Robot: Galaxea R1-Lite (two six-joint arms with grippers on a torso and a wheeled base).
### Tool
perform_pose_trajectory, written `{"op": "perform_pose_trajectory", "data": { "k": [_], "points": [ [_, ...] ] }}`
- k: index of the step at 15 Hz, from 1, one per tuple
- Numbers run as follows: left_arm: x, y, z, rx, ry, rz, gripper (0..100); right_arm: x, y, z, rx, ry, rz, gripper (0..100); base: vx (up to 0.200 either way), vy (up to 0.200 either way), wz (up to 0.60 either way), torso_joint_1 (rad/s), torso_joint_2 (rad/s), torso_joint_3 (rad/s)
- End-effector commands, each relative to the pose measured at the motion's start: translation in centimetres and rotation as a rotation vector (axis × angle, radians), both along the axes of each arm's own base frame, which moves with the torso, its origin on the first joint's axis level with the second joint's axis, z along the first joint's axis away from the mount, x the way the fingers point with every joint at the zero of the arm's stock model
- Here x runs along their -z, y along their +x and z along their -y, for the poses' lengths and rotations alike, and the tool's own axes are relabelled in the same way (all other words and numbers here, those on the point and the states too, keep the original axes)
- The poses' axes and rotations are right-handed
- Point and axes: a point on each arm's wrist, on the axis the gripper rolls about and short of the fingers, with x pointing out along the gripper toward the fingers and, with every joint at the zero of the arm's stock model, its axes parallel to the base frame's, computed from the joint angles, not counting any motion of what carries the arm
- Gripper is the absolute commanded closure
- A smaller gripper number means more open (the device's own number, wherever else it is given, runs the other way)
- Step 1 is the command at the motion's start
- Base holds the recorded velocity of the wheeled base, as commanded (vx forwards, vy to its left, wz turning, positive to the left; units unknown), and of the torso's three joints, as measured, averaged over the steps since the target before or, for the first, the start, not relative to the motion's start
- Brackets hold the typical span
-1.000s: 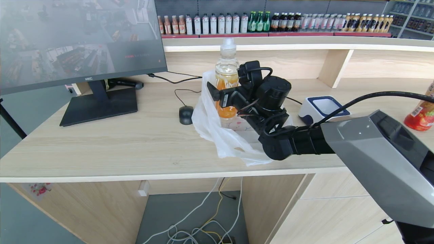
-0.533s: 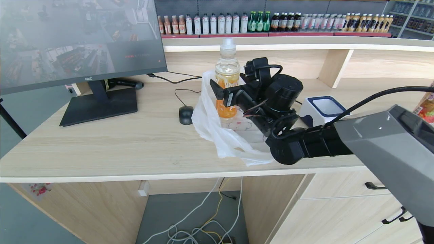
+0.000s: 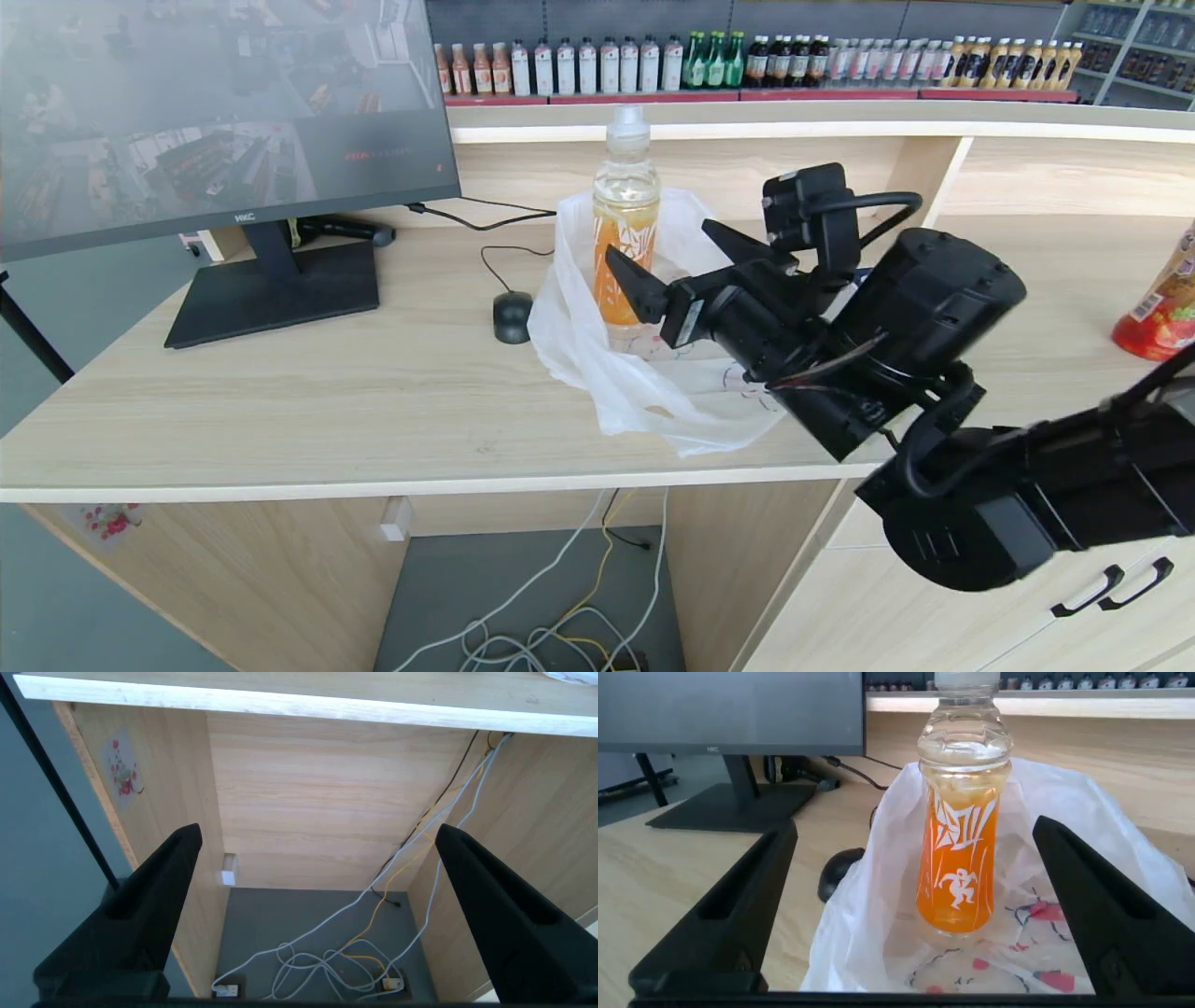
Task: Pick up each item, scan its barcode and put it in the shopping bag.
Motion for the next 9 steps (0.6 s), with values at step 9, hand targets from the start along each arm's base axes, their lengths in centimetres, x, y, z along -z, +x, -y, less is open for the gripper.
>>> {"op": "perform_pose_trajectory", "data": {
  "k": [9],
  "points": [
    [0.0, 0.0, 0.0, -0.001, -0.001, 0.001, 0, 3.0, -11.4, 7.6, -0.026, -0.030, -0.069, 0, 0.000, 0.000, 0.00, 0.000, 0.00, 0.000]
  ]
}}
